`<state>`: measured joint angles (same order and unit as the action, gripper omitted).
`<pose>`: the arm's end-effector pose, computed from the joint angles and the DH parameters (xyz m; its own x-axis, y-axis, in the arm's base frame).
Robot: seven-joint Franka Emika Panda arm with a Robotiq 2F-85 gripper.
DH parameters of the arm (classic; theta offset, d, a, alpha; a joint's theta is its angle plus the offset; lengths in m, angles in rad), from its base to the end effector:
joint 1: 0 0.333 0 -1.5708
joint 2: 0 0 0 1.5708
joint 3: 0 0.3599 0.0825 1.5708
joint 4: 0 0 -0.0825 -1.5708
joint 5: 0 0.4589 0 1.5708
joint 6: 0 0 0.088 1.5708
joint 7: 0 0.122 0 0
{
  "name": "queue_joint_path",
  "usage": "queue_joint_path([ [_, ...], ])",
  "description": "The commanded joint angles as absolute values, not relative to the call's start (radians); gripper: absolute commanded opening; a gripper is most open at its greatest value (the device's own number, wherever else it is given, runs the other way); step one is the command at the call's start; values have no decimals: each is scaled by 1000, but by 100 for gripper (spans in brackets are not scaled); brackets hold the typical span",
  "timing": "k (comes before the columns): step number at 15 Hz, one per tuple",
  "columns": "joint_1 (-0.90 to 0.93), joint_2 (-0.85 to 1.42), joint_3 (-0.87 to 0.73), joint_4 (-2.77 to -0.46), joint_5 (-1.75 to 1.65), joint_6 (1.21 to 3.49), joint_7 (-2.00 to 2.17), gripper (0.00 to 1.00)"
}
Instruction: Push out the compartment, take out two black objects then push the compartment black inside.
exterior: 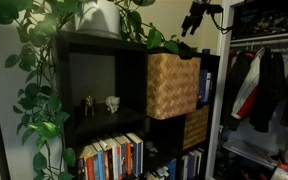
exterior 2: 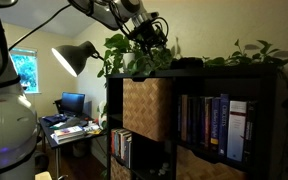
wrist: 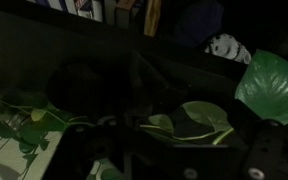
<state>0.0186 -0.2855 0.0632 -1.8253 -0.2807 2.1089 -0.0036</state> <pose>0.5729 0.0363 0.7452 0.8284 0.2209 0.5147 0.0702 -0.9527 0.2958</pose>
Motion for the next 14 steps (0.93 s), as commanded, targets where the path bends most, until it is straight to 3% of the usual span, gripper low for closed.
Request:
queue_joint_path([
  [1,20,-314,69,-1824,-267,2079,5,100],
  [14,20,-546,88,-2025,-142,2005,153,100],
])
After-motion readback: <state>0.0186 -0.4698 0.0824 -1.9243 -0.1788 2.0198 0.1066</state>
